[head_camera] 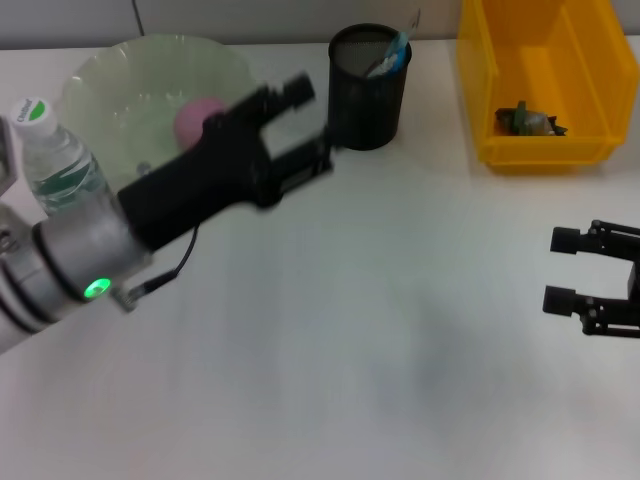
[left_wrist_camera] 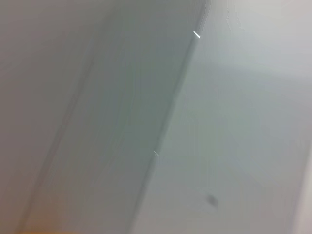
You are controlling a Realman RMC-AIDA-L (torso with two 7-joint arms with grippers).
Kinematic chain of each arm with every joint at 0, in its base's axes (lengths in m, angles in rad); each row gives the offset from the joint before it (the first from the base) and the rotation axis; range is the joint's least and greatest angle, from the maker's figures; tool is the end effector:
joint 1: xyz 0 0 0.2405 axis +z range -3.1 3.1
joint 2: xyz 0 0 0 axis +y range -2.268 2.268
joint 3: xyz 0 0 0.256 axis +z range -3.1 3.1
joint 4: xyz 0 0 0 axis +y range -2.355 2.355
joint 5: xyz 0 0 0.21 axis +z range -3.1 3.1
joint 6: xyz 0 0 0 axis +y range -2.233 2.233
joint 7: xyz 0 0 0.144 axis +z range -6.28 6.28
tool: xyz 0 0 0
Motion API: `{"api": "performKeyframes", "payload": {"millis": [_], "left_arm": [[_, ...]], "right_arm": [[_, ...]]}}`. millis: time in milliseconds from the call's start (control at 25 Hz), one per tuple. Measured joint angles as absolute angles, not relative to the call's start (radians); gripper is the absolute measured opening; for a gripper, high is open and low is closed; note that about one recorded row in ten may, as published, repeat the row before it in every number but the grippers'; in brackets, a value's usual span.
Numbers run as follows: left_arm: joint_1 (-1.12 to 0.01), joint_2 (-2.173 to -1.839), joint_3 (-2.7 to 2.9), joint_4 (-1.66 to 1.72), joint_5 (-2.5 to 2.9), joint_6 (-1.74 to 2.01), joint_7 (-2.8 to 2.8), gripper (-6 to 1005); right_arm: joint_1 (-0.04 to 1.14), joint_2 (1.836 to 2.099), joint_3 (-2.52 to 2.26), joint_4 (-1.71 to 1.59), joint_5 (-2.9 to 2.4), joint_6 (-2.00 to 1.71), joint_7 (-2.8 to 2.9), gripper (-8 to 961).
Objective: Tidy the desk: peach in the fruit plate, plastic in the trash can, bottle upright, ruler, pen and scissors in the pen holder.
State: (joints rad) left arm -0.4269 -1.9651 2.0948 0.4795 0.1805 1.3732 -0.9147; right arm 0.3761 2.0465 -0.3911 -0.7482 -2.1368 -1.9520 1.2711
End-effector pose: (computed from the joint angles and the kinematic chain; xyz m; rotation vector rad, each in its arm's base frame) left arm -0.2121 0.3043 -0.0424 -2.3843 -0.5584 -1.3874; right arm 0.3038 0.2542 0.0545 -2.7208 0.5864 0.8548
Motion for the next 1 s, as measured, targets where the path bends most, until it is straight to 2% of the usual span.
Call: {"api": "performKeyframes", "payload": {"millis": [200,280,560,1000], "left_arm": [[-0.415,-1.922,1.934,0.477,0.587,1.454,-0.994,776],[-0.418,-1.920,1.898,0.477,0.659,1.459,-1.004,776],[-0.424,-1.936,1.725,0.481,0.950,1.507,-1.012,775],[-0.424,-1.938,1.664,0.456,1.030,1.543,-1.034,775]], "right_arm": [[0.383,2.041,-0.411,-0.726,-2.140,-1.993,1.234,777],[0.383,2.041,-0.418,-0.725,-2.141,-1.994,1.233,777],[0.386,2.045,-0.453,-0.702,-2.142,-1.984,1.218,777],[0.414,2.050,-0.453,-0.614,-2.141,-1.933,1.115,777]]}}
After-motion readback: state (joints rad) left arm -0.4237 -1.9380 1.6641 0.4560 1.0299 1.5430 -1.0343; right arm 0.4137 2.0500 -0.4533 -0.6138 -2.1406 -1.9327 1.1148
